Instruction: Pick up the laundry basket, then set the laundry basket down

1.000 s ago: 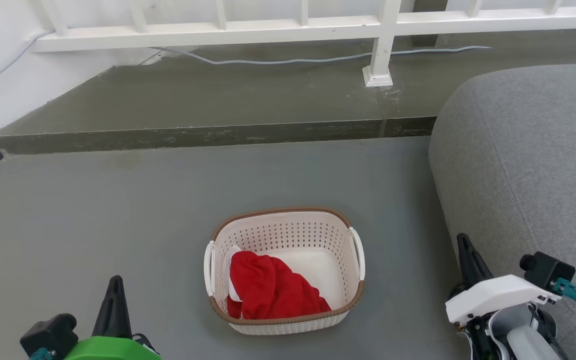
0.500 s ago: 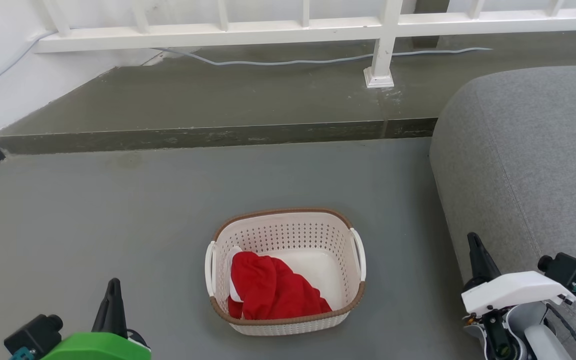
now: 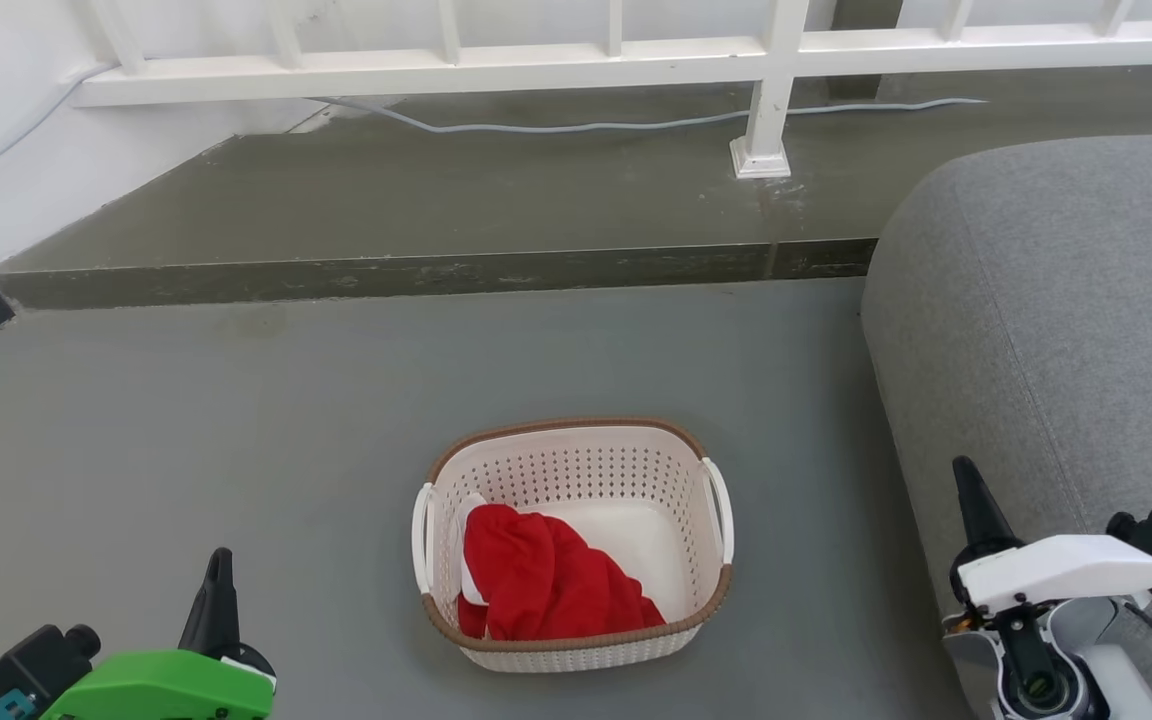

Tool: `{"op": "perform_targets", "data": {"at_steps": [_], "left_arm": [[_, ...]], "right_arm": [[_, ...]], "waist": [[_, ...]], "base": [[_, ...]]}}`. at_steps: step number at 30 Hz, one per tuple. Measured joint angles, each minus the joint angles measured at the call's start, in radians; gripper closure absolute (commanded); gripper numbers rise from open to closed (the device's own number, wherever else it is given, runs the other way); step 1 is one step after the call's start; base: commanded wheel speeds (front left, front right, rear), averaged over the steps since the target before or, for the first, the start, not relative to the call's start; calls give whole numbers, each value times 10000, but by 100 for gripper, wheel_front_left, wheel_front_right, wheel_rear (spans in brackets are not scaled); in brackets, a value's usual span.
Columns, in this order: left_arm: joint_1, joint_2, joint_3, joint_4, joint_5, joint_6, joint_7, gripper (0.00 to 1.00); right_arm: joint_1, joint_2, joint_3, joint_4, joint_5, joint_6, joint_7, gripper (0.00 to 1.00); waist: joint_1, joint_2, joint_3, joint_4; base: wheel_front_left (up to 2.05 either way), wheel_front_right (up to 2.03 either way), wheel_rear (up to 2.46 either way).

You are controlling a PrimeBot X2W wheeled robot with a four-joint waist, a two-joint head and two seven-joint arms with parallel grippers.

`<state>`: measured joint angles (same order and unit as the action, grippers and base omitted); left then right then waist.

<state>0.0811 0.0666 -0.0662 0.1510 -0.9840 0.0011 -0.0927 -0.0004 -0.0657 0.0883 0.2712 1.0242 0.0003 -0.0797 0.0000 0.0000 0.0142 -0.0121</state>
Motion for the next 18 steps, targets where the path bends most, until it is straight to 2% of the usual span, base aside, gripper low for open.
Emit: {"op": "perform_targets", "data": {"at_steps": [18], "left_arm": [[-438, 63, 288, 374, -2497, -380, 546, 100]], "right_arm": [[-183, 4, -675, 12, 2232, 433, 594, 100]], "waist": [[0, 0, -42, 45]], "base": [[0, 0, 0]]}}
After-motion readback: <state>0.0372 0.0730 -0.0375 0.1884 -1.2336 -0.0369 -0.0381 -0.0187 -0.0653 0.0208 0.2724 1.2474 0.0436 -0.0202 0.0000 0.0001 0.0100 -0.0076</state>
